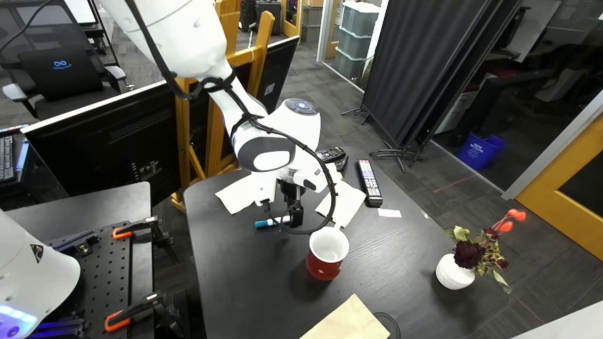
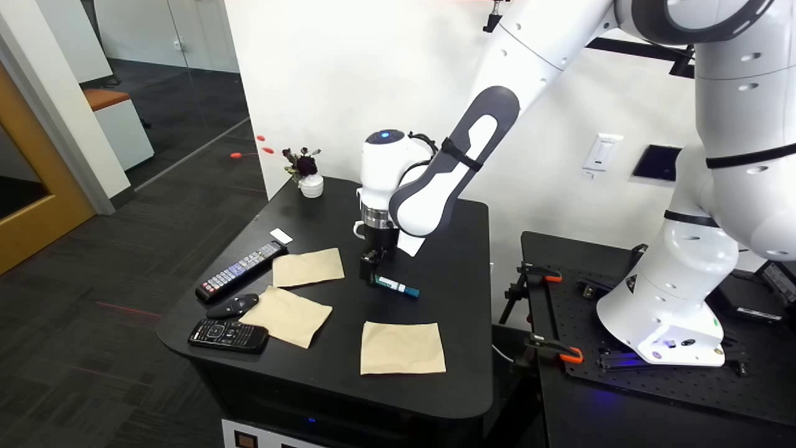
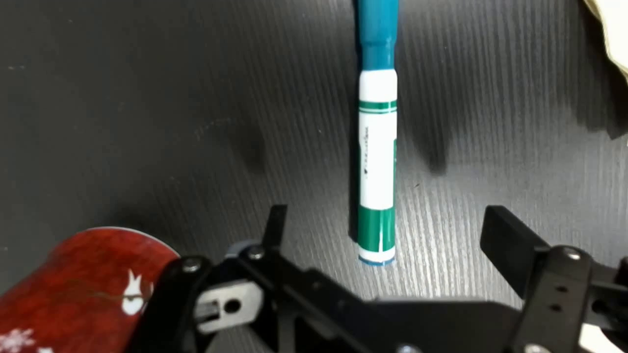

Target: Pick the marker and put it in the cup

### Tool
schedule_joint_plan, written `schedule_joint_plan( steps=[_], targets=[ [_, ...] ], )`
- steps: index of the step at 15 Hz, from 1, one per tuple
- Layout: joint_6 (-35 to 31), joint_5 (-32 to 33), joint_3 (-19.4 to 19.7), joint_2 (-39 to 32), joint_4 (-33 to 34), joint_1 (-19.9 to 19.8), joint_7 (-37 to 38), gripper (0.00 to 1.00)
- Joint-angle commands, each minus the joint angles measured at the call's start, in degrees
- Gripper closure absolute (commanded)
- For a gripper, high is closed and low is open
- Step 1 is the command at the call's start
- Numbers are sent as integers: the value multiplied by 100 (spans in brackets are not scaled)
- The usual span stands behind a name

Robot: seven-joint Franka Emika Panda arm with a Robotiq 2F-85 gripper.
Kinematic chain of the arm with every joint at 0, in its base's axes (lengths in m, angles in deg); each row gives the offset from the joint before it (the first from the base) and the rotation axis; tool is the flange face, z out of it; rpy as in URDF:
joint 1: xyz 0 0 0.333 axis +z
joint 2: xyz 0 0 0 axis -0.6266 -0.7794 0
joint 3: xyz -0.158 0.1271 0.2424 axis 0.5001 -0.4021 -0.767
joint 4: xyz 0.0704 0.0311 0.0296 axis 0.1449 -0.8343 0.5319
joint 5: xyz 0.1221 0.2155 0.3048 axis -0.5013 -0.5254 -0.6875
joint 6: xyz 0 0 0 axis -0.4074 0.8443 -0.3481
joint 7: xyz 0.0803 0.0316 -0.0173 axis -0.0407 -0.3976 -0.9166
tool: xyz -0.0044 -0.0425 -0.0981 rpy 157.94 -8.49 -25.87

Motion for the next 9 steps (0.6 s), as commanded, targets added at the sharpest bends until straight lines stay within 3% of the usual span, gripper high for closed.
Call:
schedule_joint_plan(
  steps=[1,5,6,7,9],
  targets=[
    [240,-172,-55,-75,152,-94,-263,0],
    [294,-163,-55,-154,189,-86,-264,0],
    [279,-124,-9,-172,190,-40,-204,25],
    [278,-109,5,-186,195,-25,-189,26],
    [268,-109,9,-200,194,-21,-178,41]
  ],
)
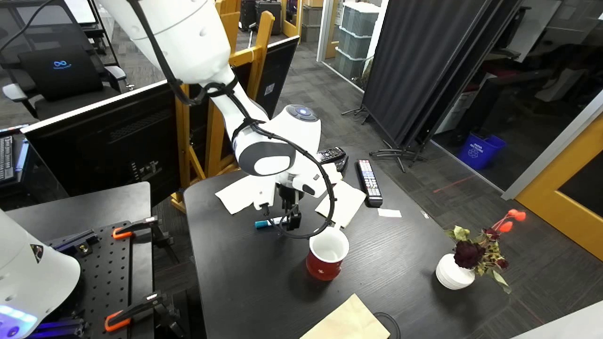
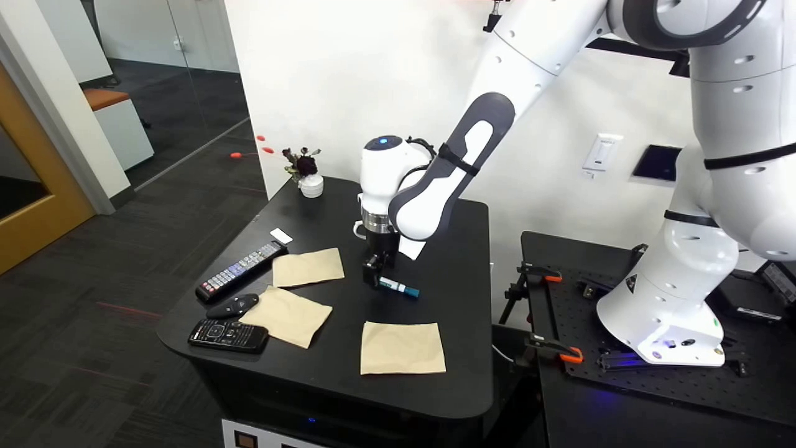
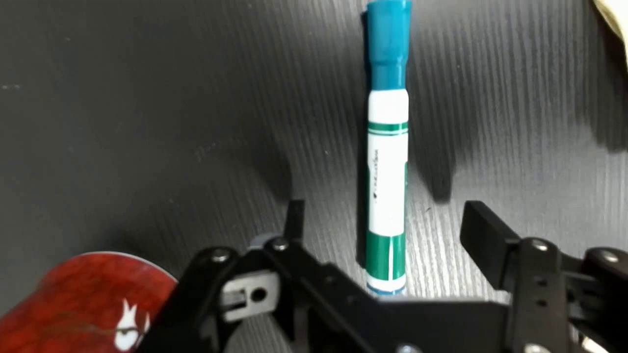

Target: Pick the marker and put it in the cup

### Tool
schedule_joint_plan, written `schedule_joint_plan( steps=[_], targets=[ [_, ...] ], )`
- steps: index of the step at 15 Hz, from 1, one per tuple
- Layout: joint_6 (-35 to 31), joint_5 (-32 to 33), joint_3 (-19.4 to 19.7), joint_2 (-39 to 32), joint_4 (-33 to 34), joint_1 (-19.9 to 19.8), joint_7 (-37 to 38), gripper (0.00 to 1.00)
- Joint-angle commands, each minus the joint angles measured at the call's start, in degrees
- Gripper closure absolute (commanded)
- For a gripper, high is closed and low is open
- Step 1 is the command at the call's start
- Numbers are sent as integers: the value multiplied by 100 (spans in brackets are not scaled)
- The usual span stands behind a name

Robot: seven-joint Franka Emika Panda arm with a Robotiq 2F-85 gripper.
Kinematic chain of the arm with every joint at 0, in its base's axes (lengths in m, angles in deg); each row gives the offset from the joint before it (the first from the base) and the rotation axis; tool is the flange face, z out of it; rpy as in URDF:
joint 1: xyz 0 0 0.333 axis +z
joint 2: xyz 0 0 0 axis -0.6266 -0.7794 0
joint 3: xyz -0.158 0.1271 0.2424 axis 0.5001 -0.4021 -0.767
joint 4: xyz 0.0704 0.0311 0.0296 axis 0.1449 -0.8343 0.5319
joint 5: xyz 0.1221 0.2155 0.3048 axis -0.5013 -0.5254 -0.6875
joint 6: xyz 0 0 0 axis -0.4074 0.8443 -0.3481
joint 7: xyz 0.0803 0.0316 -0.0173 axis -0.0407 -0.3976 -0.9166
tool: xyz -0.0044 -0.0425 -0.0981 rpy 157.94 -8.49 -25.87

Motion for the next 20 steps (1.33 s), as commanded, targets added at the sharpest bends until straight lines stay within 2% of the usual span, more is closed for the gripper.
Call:
schedule_joint_plan(
  steps=[1,6,8,10,14,20],
  targets=[
    [183,-109,8,-52,138,-9,-160,48],
    [212,-98,14,-76,165,0,-159,88],
    [247,-72,26,-70,181,26,-149,100],
    [276,3,90,29,168,115,-75,95],
    [205,218,288,511,57,346,103,95],
    [225,939,723,1352,18,697,310,95]
  ],
)
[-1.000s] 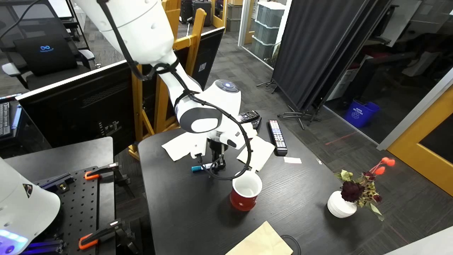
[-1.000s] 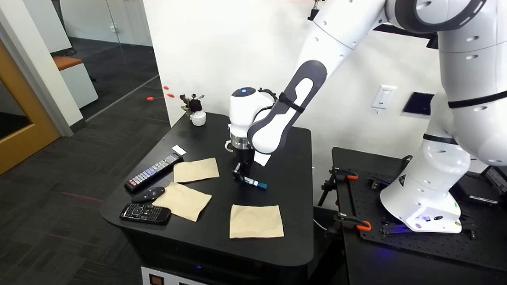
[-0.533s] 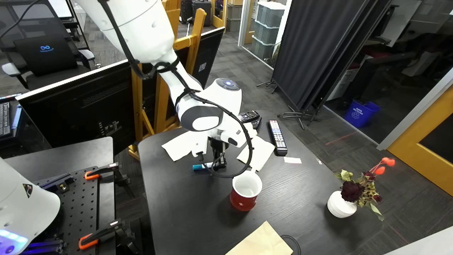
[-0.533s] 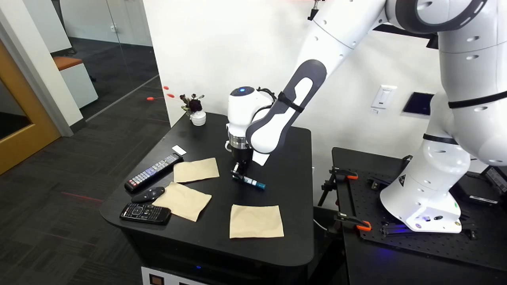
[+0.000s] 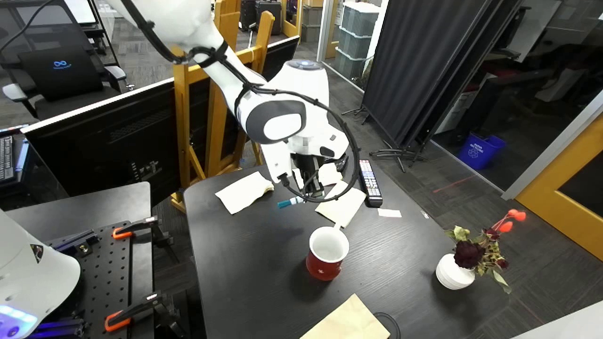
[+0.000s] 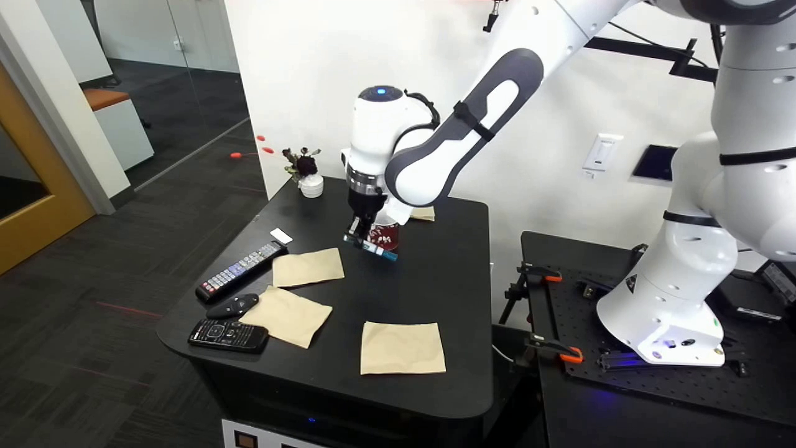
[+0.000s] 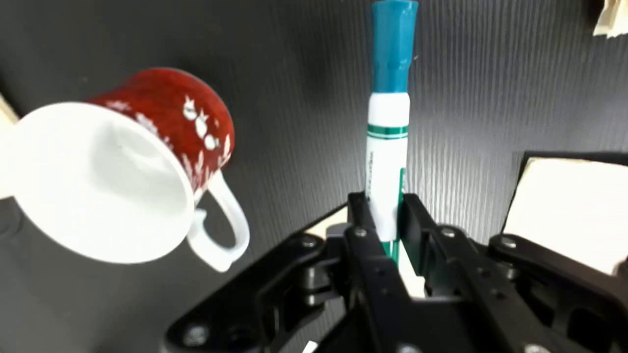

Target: Pick the marker and put it in the cup

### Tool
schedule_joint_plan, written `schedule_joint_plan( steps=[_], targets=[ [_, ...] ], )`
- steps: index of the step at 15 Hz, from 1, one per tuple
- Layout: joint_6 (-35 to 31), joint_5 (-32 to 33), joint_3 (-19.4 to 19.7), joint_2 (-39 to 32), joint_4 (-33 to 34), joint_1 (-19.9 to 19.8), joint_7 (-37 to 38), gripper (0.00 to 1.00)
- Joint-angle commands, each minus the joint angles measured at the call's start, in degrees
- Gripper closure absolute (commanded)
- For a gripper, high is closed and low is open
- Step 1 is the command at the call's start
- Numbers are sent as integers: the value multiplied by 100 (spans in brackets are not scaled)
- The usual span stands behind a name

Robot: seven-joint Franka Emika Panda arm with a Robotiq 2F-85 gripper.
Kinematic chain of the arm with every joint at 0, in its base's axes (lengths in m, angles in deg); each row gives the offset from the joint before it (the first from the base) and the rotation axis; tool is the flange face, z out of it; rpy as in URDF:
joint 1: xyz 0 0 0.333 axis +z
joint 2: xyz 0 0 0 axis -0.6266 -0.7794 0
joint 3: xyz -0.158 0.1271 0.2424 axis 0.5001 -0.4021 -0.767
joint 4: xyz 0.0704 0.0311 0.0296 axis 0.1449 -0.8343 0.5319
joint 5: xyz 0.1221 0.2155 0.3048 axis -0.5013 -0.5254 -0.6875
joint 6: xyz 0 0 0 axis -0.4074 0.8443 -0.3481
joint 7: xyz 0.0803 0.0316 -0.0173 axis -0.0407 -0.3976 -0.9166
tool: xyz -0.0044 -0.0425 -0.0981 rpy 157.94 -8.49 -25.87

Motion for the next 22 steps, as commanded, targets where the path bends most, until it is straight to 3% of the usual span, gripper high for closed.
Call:
schedule_joint_plan(
  steps=[1,4,5,9,10,12,19,22],
  targets=[
    [139,487,222,633,-156,209,283,95],
    [-52,454,-44,976,-268,92,-30,95],
    [9,459,12,634,-22,44,70,79],
    [10,451,-100,834,-106,50,56,79],
    [9,451,-99,834,-120,49,57,95],
    [-201,1386,422,713,-33,450,1262,95],
    [-95,3390,2604,249,435,2186,4427,95],
    [85,4173,3119,39,501,2708,5784,95]
  ],
)
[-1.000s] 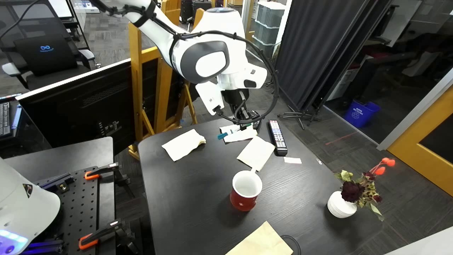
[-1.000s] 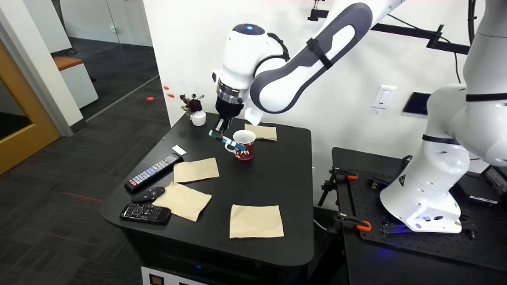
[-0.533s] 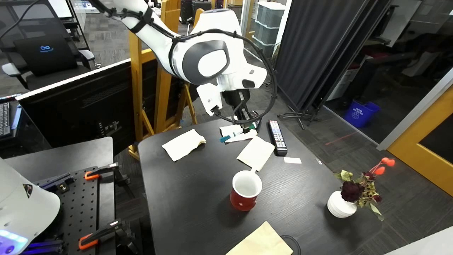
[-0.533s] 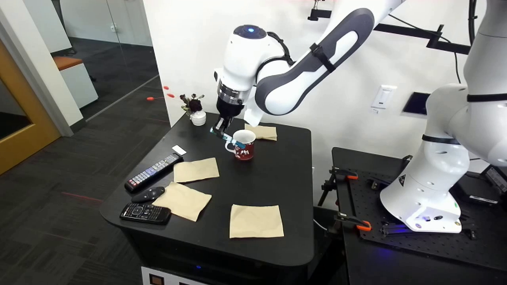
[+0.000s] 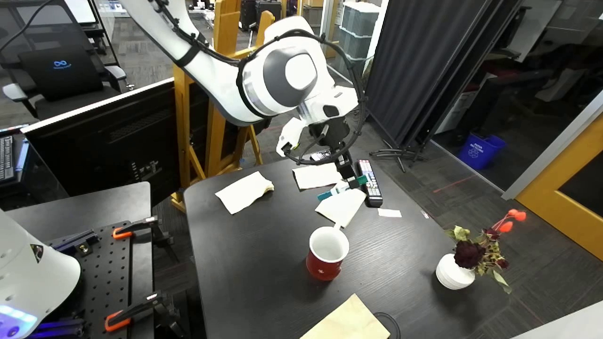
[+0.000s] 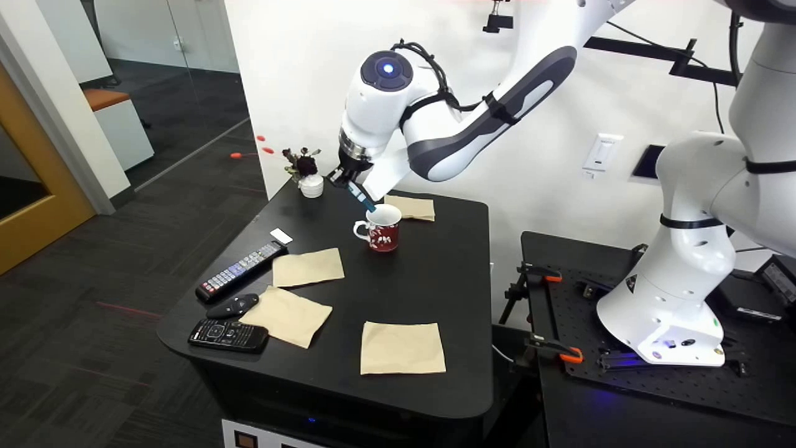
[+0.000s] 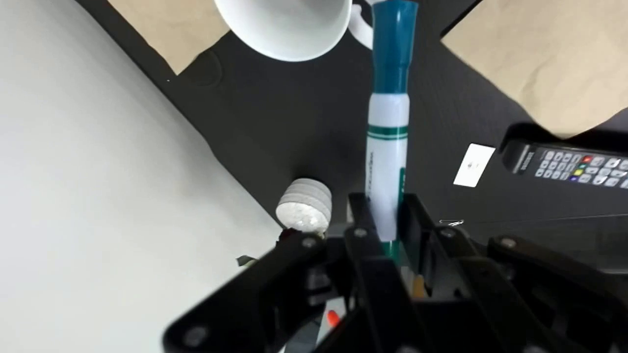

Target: Pick the marker and put it in the cup

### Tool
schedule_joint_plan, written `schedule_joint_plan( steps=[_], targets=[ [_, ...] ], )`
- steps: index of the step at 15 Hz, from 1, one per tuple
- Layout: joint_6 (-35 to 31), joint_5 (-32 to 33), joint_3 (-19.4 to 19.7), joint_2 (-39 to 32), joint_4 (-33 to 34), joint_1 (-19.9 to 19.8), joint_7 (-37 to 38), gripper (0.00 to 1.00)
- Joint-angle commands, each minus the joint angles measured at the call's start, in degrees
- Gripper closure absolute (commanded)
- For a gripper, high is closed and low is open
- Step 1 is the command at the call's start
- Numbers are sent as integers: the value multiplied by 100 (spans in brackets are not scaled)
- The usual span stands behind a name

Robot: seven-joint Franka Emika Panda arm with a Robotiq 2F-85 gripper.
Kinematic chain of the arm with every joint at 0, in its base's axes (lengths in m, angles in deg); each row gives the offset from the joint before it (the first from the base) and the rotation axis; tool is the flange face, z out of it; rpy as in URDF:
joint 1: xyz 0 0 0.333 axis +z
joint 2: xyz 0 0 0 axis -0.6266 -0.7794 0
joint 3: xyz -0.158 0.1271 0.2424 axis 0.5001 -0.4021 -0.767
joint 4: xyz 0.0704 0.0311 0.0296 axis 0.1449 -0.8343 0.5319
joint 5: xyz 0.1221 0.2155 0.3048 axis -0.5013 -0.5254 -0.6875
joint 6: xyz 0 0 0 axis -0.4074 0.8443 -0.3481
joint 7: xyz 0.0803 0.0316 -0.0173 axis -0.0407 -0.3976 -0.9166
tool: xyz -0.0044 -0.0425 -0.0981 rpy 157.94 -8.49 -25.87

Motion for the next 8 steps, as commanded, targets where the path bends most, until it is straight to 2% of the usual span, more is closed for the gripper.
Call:
schedule_joint_plan(
  steps=[1,5,6,7,8],
  targets=[
    [337,831,601,-350,235,656,1544,95],
    [635,1548,1002,-679,305,1136,3052,95],
    [956,2088,399,-558,384,608,3592,95],
    [1173,2368,282,-576,425,537,3964,95],
    [1478,2645,-8,-528,444,331,4288,95]
  ],
)
